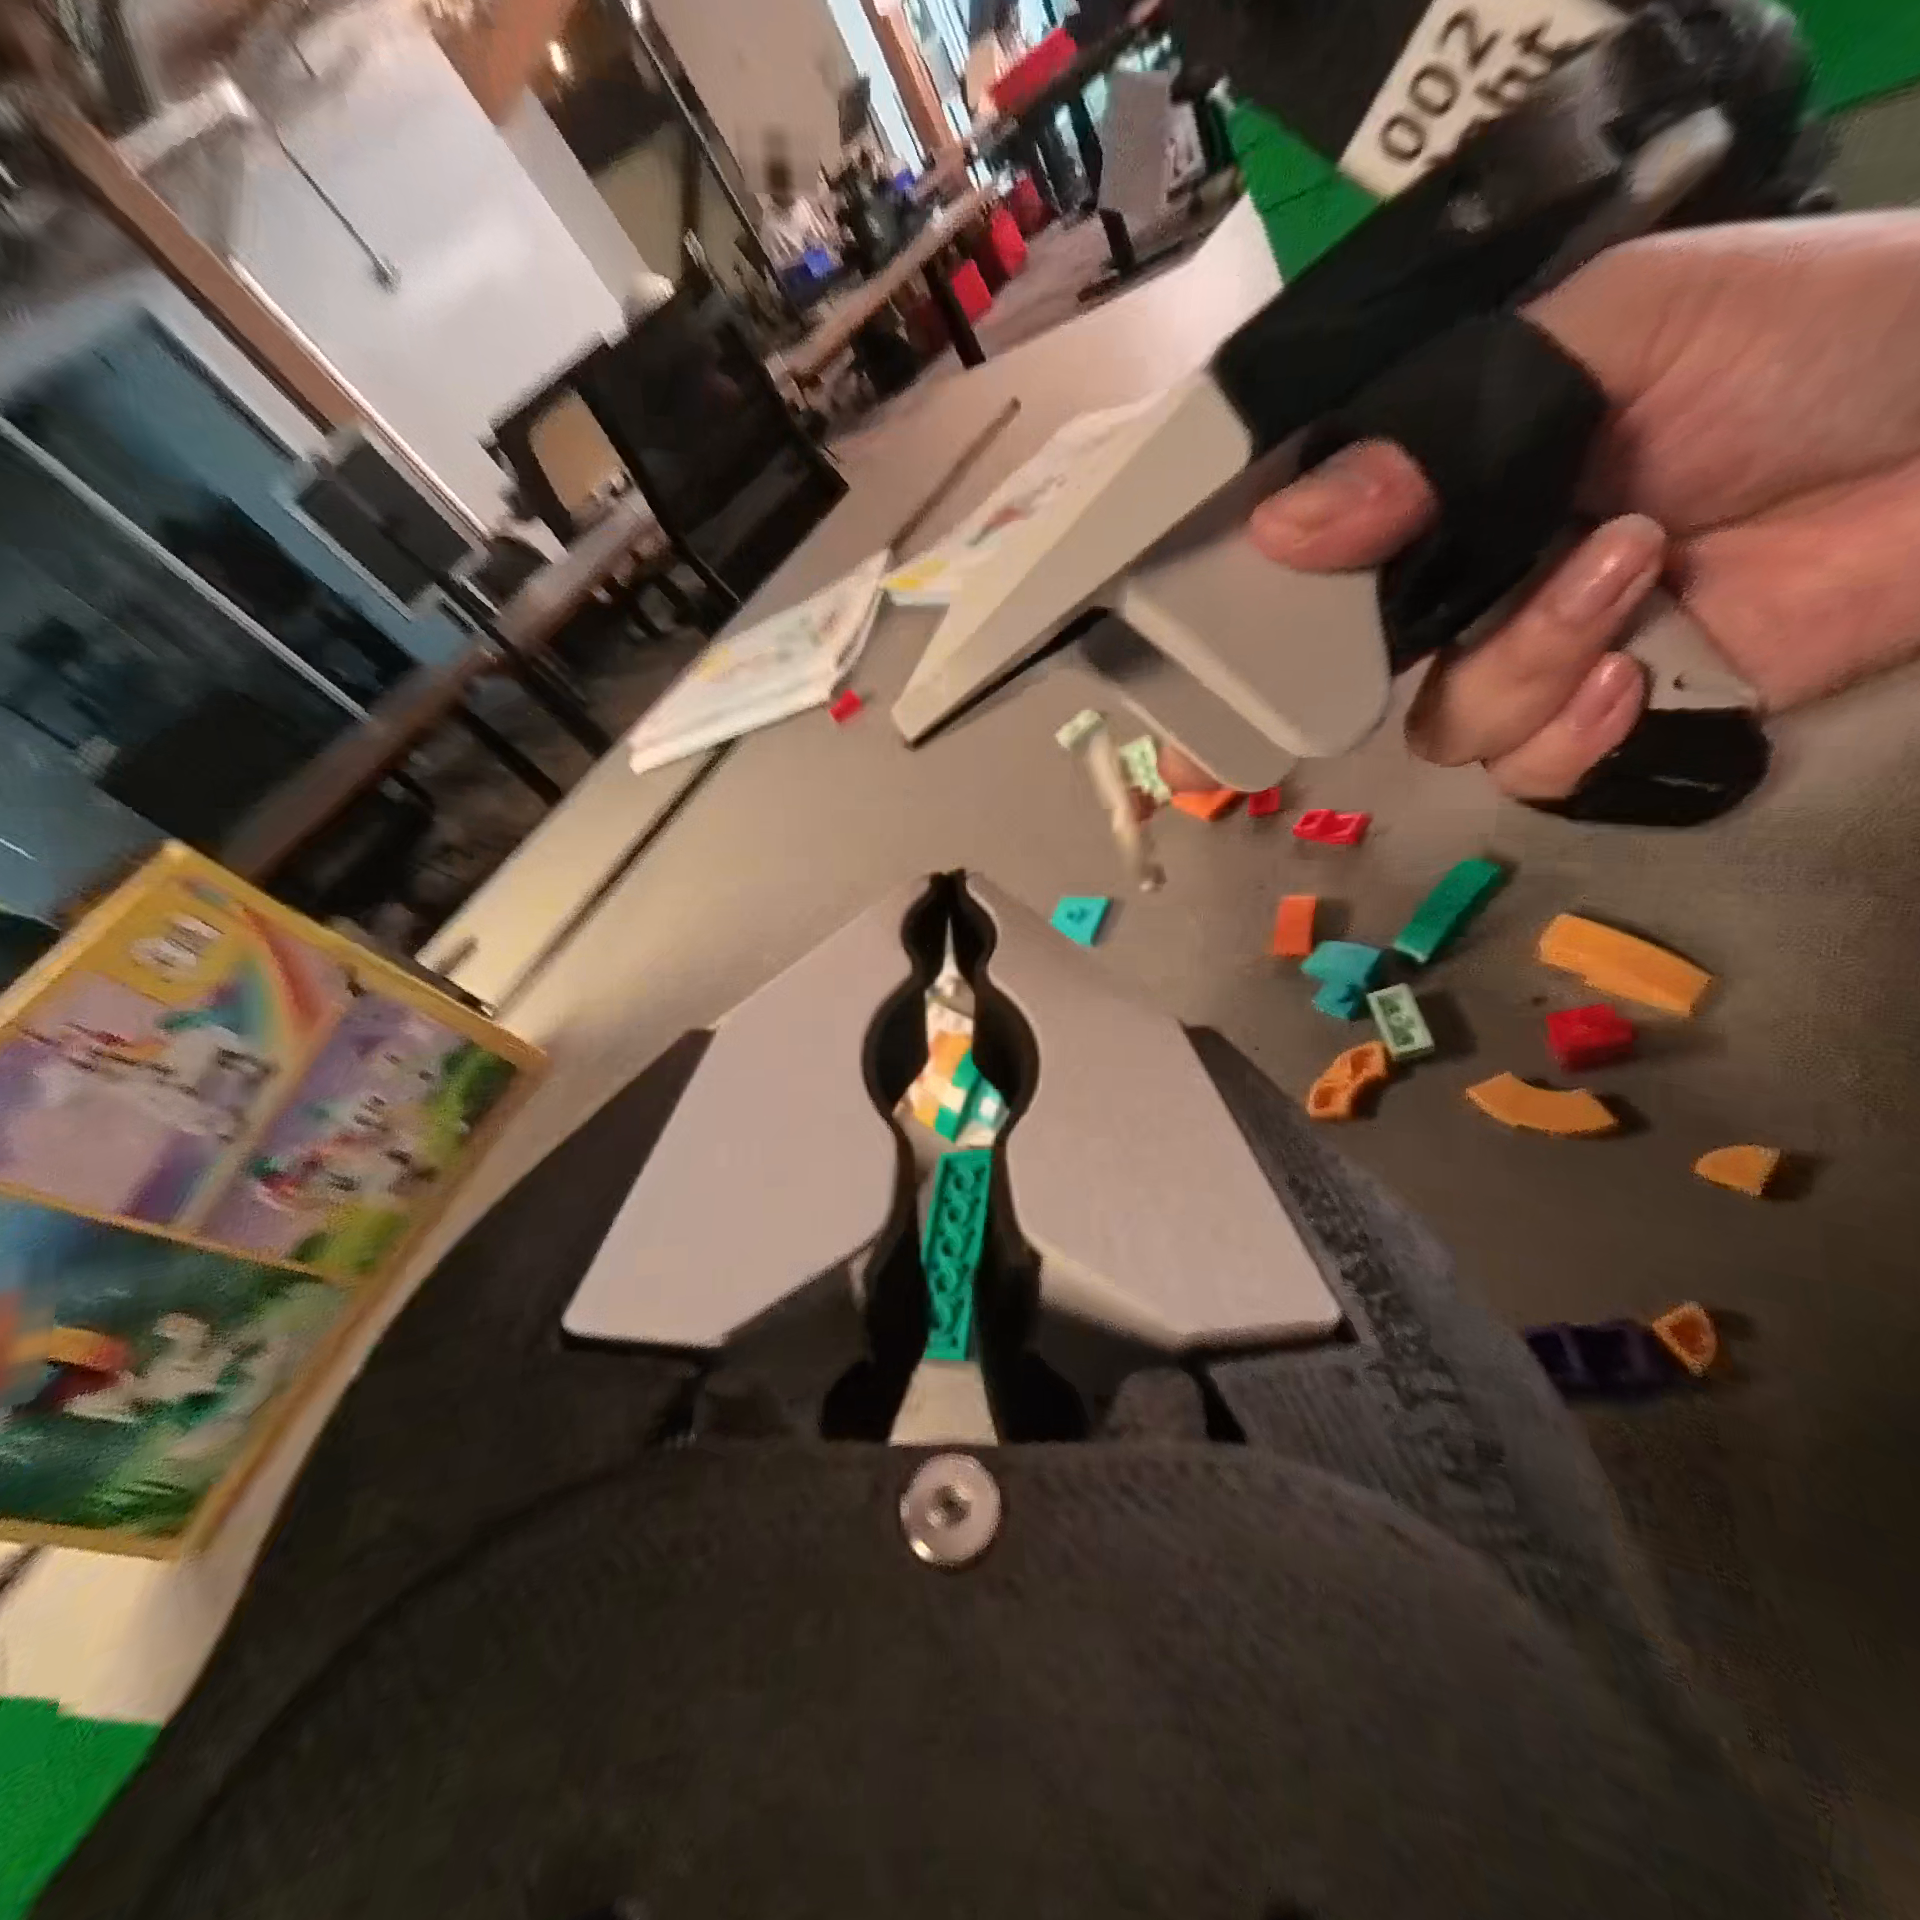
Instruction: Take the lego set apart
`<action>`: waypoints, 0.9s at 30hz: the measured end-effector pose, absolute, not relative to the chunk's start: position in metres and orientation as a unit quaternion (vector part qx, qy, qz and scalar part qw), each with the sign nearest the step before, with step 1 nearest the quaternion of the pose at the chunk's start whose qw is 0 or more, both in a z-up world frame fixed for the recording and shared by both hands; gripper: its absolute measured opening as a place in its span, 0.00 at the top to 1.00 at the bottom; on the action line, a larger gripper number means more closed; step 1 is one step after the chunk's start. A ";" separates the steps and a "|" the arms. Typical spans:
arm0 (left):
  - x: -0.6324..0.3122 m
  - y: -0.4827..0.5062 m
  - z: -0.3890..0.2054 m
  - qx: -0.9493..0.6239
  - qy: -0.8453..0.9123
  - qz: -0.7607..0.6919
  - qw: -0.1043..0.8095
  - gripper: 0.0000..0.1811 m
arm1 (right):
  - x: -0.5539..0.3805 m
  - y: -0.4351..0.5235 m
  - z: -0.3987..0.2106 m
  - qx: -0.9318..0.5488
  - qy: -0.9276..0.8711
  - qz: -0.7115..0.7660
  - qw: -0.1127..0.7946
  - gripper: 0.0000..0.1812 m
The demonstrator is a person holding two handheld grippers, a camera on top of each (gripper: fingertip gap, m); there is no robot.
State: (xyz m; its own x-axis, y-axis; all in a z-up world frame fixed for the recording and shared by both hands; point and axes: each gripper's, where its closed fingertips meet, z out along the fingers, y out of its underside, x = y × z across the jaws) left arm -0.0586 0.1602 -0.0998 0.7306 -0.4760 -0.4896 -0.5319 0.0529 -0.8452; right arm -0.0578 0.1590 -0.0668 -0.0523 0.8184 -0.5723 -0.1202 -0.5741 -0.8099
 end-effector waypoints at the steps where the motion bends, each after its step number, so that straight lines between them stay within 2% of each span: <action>1: -0.062 0.162 -0.103 -0.701 0.354 0.008 0.619 1.00 | -0.058 0.162 -0.070 -0.599 -0.301 0.648 0.361 1.00; 11: -0.107 0.173 -0.091 -0.726 0.263 -0.024 0.635 1.00 | -0.044 0.195 -0.092 -0.642 -0.361 0.514 0.439 1.00; 12: -0.109 0.174 -0.091 -0.731 0.257 -0.031 0.631 0.96 | -0.044 0.195 -0.094 -0.641 -0.377 0.501 0.442 0.94; 13: -0.112 0.175 -0.091 -0.735 0.248 -0.038 0.630 0.94 | -0.044 0.194 -0.097 -0.642 -0.396 0.489 0.437 0.93; 15: -0.117 0.177 -0.091 -0.739 0.231 -0.051 0.631 0.93 | -0.047 0.186 -0.105 -0.642 -0.436 0.471 0.420 0.87; 23: -0.126 0.179 -0.083 -0.737 0.186 -0.112 0.639 0.90 | -0.064 0.171 -0.141 -0.663 -0.541 0.356 0.376 0.82; 27: -0.131 0.181 -0.084 -0.738 0.176 -0.116 0.642 0.90 | -0.080 0.180 -0.162 -0.709 -0.536 0.317 0.330 0.71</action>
